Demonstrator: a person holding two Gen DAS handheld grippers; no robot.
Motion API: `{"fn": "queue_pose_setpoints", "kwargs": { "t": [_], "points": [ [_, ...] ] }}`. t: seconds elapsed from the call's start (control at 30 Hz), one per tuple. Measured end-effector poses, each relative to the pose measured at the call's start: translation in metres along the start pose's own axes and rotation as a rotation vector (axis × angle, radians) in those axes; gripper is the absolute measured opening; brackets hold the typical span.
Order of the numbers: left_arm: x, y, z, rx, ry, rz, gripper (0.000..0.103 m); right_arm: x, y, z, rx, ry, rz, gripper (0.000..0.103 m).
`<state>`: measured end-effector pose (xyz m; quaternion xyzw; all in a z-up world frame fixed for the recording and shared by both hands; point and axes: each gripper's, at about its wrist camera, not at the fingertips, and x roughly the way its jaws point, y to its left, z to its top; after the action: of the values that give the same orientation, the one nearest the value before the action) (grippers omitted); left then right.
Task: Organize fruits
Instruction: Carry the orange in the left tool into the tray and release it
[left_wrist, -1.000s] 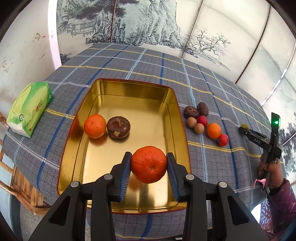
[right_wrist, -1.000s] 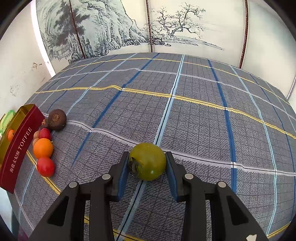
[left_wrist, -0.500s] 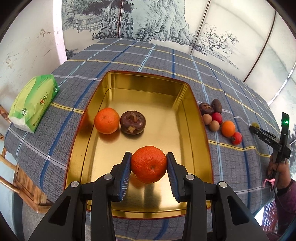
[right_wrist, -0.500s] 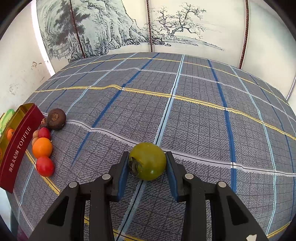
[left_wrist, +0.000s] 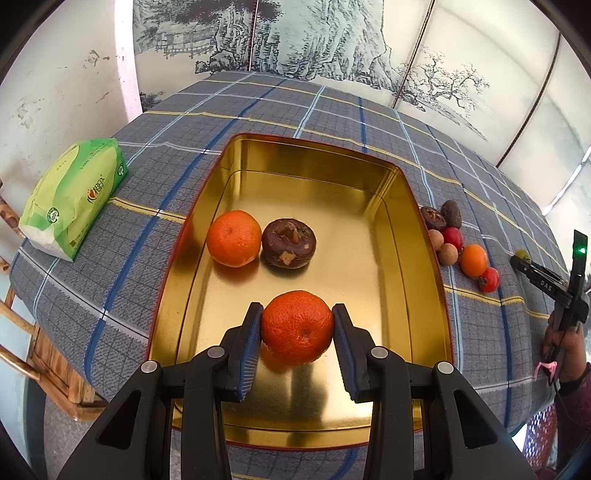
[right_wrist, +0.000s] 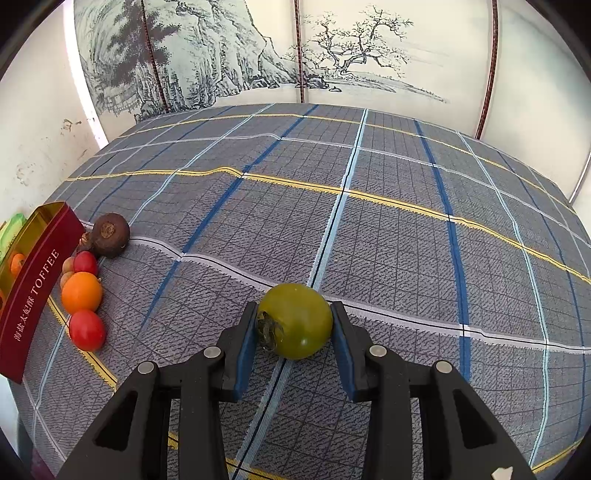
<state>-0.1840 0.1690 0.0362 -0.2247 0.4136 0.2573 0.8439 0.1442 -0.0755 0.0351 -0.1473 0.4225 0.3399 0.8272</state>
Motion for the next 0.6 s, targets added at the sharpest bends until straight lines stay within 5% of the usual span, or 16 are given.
{"fn": "queue_pose_setpoints", "kwargs": {
  "t": [0.6],
  "points": [
    [0.013, 0.003, -0.002, 0.044, -0.014, 0.097, 0.039, 0.002, 0.005, 0.003, -0.003, 0.003, -0.006, 0.036]
  ]
}}
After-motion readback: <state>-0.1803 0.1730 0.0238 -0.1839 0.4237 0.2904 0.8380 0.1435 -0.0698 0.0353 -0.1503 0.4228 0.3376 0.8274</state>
